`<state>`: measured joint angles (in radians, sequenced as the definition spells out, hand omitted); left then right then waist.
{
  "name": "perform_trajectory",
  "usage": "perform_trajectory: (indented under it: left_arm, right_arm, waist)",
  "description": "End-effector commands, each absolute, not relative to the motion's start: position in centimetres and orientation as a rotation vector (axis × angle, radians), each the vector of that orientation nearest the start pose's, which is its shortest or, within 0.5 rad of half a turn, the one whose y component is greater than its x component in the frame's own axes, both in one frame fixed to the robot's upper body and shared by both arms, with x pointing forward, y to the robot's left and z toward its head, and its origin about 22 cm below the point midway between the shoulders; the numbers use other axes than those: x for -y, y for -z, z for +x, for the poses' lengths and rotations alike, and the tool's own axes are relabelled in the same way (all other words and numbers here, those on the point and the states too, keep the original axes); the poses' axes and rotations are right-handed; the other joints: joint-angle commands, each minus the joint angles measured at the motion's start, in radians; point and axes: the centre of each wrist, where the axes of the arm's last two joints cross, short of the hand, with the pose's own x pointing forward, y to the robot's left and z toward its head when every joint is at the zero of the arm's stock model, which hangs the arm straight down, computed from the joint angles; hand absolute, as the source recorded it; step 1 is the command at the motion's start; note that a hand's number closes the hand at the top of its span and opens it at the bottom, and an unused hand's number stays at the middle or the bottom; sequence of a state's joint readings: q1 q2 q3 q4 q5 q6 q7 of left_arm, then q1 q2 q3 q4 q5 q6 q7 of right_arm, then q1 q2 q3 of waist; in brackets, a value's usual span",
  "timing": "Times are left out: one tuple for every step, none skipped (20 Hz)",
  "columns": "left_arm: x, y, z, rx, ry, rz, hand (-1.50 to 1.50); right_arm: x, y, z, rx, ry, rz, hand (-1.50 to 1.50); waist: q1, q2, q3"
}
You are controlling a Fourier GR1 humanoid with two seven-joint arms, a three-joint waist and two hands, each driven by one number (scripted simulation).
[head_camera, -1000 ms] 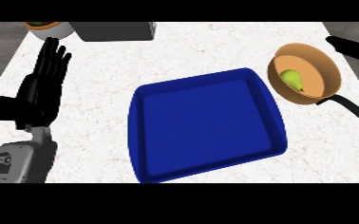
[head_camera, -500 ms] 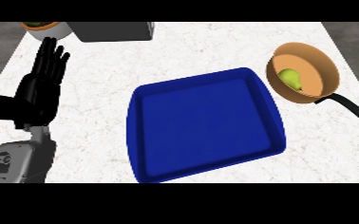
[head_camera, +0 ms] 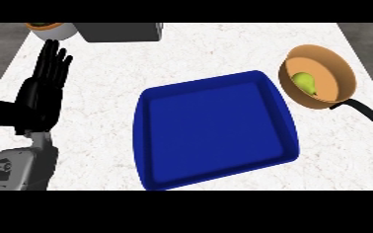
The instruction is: Pick the pear from the tray and place it in the pot
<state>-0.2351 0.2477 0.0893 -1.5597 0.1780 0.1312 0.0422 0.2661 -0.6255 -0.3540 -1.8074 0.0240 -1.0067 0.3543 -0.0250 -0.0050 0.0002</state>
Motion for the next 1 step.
perform_trajectory:
  left_arm:
    - [-27.54,-7.6,31.55,1.76,-0.06,0.123,0.0]
  right_arm:
    - [43.36,-12.36,15.17,1.415,0.719,-1.392,-1.5]
  waist:
    - [0.012,0.004,0.0]
